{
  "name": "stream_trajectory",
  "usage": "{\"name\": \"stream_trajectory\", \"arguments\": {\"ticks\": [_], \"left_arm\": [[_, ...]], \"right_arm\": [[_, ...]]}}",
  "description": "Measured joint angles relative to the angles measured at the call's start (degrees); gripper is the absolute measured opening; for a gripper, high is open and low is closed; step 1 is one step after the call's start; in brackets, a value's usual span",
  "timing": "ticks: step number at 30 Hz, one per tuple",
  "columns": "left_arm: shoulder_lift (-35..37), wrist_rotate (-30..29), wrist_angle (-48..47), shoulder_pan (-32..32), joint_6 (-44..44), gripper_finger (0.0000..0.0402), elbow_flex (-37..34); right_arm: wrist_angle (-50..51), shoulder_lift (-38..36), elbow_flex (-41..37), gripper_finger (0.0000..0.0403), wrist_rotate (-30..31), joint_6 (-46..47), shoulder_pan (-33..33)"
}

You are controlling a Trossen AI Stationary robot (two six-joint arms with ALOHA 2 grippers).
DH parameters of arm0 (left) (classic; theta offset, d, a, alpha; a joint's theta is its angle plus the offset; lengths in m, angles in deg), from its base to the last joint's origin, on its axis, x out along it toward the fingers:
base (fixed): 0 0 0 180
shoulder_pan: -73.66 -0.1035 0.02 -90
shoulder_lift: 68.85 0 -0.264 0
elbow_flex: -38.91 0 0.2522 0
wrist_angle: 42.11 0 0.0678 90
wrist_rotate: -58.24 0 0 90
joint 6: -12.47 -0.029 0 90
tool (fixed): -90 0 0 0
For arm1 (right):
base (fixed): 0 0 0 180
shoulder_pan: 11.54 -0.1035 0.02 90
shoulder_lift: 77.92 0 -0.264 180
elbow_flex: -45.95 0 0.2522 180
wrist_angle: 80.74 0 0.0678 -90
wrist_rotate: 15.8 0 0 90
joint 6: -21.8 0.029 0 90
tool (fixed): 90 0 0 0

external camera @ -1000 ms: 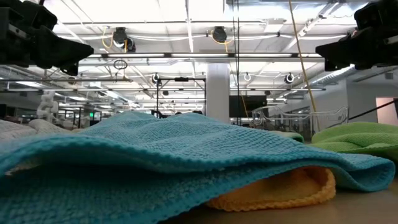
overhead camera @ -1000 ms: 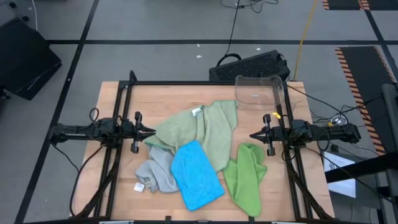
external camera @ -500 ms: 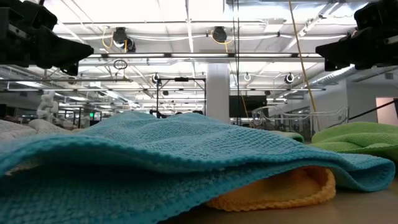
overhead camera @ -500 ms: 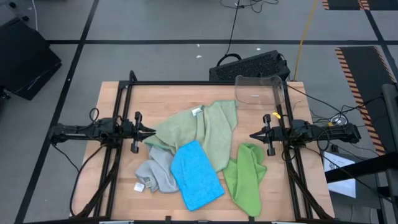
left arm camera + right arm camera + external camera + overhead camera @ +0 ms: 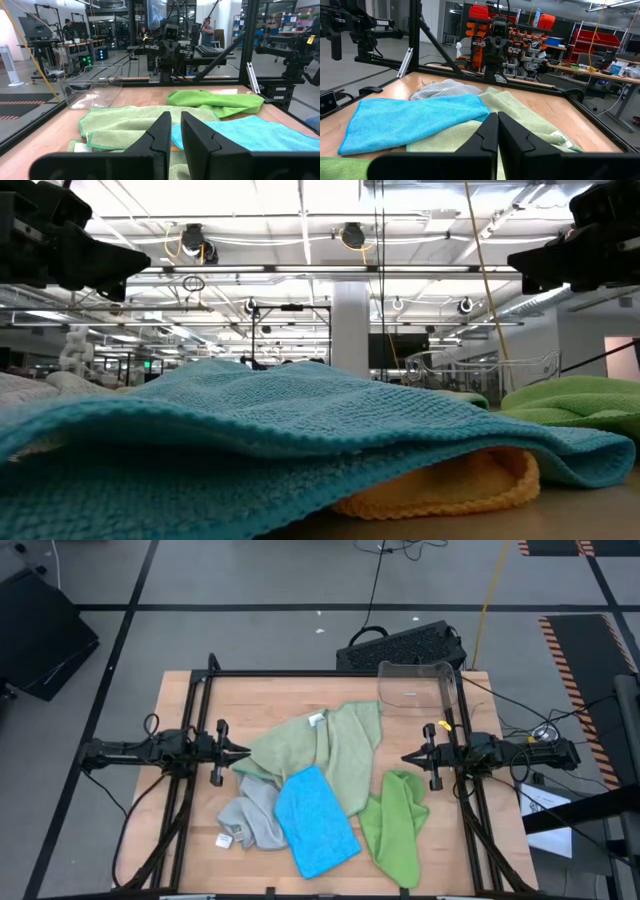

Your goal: Fold microfiber towels

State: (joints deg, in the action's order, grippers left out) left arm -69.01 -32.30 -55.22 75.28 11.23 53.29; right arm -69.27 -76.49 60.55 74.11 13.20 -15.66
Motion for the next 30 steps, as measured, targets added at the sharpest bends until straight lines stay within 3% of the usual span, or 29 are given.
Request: {"name": "stream_trajectory", "arguments": {"ticks": [10, 16, 30], "left_arm": [[0.01, 0.00, 0.00, 0.01, -0.01, 0.0047, -0.01], [0.00, 0.00, 0.02, 0.00, -0.02, 0.0047, 0.00], [0.00, 0.00, 0.01, 0.01, -0.02, 0.0047, -0.01]], "right_arm": [[-0.02, -0.02, 0.00, 0.0000, 0.00, -0.46, 0.02], [-0.02, -0.02, 0.00, 0.0000, 0.00, -9.09, 0.00], [-0.02, 0.00, 0.00, 0.0000, 0.00, -8.25, 0.02]]}}
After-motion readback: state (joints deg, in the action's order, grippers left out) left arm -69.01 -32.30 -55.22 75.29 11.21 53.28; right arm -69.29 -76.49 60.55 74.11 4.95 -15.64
